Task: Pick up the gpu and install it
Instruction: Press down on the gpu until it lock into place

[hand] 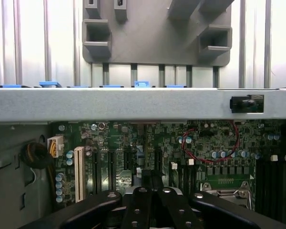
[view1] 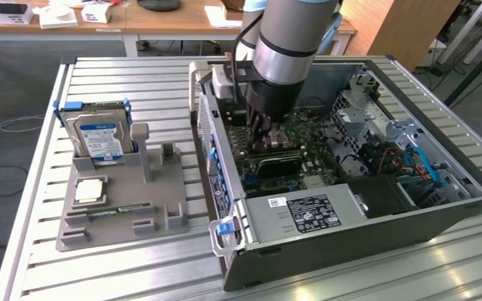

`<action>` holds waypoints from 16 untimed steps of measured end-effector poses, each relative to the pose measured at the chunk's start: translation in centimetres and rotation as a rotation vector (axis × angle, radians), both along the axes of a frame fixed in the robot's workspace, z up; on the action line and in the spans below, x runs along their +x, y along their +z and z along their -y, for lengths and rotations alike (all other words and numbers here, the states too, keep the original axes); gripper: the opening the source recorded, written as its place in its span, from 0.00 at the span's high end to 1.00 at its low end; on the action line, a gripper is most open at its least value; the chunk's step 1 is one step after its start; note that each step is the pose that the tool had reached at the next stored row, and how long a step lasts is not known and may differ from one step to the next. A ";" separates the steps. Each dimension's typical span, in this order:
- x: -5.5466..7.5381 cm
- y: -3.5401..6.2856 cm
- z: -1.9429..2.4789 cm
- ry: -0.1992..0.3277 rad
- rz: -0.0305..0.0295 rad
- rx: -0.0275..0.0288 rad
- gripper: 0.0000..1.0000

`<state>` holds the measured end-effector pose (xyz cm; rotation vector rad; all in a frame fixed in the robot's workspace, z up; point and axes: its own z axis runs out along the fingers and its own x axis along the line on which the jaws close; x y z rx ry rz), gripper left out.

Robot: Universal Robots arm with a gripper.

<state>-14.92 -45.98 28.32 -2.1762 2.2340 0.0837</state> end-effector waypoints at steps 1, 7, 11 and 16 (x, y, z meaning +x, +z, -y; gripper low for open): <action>0.0 0.08 0.00 0.000 0.0000 0.0000 0.89; 0.0 0.36 0.00 0.000 0.0002 0.0003 0.89; 0.0 0.38 0.00 0.000 0.0000 0.0001 0.89; 0.4 0.38 0.00 0.000 0.0000 0.0000 0.89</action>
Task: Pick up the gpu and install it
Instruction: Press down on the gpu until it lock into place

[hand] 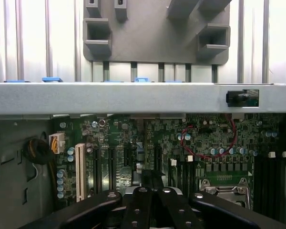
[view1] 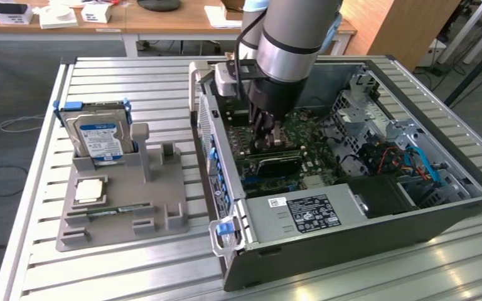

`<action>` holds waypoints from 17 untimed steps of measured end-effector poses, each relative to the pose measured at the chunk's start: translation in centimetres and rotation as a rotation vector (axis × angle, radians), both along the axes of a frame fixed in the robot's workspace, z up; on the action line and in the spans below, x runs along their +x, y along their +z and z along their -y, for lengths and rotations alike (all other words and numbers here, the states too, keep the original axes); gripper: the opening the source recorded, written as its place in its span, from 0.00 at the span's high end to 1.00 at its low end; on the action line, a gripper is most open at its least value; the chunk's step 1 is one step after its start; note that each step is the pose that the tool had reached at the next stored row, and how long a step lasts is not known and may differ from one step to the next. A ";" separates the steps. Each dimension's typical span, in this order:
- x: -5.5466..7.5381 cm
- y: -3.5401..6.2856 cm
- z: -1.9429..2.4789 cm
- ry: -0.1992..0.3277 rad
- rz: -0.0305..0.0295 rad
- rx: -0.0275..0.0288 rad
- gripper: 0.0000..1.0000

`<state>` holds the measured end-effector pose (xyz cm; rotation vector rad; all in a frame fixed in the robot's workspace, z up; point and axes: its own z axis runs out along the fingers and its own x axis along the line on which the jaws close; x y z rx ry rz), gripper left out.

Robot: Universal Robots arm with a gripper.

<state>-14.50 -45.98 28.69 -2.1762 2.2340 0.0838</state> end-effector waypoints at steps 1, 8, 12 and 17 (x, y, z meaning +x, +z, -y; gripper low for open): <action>0.1 0.00 0.00 0.000 0.0000 -0.0001 0.89; 1.4 0.00 0.00 0.000 0.0001 0.0001 0.89; 2.1 0.00 0.00 0.000 0.0001 0.0001 0.89; 3.0 0.00 0.00 0.000 0.0000 -0.0001 0.89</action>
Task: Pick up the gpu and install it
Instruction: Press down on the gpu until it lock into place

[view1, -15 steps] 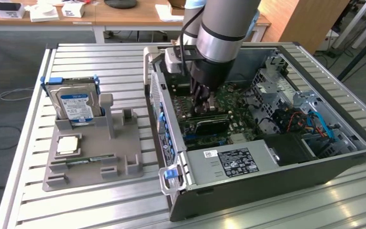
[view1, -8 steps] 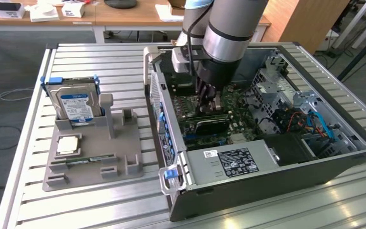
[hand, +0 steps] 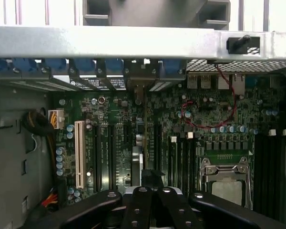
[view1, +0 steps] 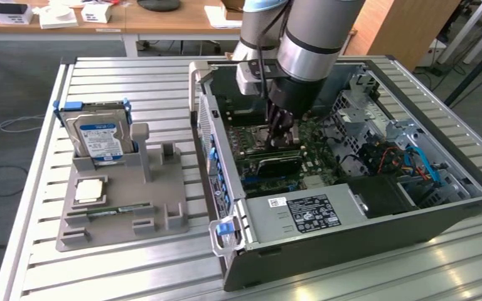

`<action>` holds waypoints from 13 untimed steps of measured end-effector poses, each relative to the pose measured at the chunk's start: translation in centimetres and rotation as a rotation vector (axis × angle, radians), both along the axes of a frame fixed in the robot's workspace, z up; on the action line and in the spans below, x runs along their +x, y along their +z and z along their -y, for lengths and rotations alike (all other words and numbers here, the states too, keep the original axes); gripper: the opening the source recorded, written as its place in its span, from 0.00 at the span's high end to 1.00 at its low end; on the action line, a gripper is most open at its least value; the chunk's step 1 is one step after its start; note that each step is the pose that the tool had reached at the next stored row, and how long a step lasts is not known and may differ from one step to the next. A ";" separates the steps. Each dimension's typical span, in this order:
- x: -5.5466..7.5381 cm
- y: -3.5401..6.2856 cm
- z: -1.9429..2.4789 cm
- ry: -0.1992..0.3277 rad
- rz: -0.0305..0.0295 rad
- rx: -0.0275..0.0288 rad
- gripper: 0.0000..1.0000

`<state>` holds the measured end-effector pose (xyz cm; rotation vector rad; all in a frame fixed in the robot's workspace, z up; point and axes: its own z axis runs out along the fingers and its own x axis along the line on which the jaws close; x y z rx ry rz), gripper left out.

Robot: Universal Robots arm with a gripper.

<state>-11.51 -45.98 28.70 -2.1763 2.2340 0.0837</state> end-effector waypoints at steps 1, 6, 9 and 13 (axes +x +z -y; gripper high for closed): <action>0.1 0.00 0.00 0.000 0.0000 0.0001 0.89; 0.8 -0.01 0.00 0.000 0.0001 0.0001 0.89; 1.0 0.00 0.01 0.000 0.0000 0.0001 0.89; 1.0 -0.01 0.00 0.000 0.0001 0.0002 0.89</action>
